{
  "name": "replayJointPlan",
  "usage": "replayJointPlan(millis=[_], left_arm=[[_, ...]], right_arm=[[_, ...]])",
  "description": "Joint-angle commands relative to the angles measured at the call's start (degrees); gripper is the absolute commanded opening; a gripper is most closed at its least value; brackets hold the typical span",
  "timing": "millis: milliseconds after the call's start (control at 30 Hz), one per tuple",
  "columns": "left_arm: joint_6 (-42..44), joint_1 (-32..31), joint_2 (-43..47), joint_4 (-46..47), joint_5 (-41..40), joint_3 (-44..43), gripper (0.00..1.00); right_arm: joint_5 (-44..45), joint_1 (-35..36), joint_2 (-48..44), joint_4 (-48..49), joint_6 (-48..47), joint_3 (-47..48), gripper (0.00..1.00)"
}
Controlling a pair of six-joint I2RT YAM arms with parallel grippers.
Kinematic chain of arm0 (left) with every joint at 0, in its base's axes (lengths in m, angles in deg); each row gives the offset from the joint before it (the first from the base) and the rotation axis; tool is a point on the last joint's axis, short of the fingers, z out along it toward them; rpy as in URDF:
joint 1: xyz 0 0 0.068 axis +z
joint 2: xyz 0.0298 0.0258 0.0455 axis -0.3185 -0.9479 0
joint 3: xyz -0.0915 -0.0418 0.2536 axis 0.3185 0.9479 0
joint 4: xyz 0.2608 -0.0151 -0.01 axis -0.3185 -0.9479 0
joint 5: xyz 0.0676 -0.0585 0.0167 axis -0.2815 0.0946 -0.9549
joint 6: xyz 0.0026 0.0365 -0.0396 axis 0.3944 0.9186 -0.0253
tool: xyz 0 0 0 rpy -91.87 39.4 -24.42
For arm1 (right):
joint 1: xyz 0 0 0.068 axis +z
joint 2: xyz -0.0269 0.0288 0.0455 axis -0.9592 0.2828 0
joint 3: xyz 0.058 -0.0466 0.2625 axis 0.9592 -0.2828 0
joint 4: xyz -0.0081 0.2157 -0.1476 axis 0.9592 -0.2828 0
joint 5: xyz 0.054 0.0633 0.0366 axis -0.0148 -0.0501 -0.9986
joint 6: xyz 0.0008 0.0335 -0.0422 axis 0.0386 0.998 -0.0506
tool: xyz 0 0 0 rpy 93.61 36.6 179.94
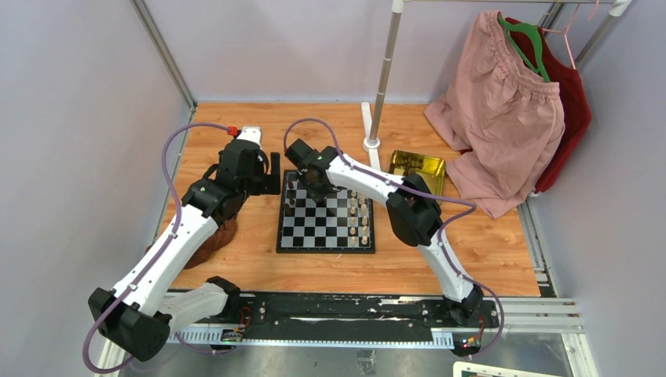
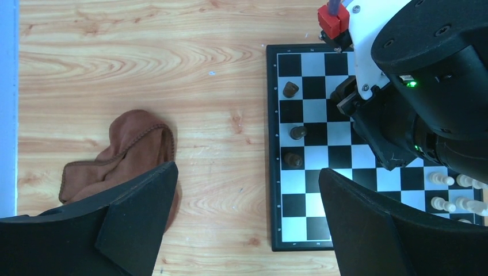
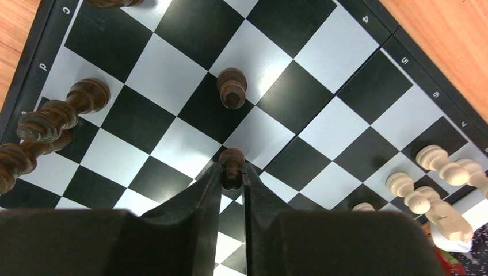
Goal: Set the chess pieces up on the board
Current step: Place the chess piece on the chessboard, then pick up the chess piece from the storage box.
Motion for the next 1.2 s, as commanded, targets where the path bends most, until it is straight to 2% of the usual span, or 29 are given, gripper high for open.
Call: replayJointPlan(millis=[0,133,700,933,1167], left_arm=[[-0.60,0.46,-0.17,1.22,-0.08,-0.29,1.00],[-0.80,0.43,-0.35,1.45,0.10,-0.39,1.00],[-1.61,0.47,-4.00,3.09,1.40,-3.63,1.00],[-2.29,0.46,-6.48,3.65,2.18,-4.83,1.00],[-3.02,0.42,-8.34,4.42,2.82,-4.81,1.00]], right_arm=[[-0.67,0.94,0.45,-1.77,-0.46,0.13,0.28],[-0.42,0.98,-0.13,-1.77,-0.66,0.05,0.32],[3.86,-0.92,-10.75,-1.79,-2.15,0.14,0.33],[6.60,-6.70,-18.06,-0.38,-1.52,-3.88,0.33],[7.75,-17.56,-24.16,3.07,-0.34,-12.66,0.33]])
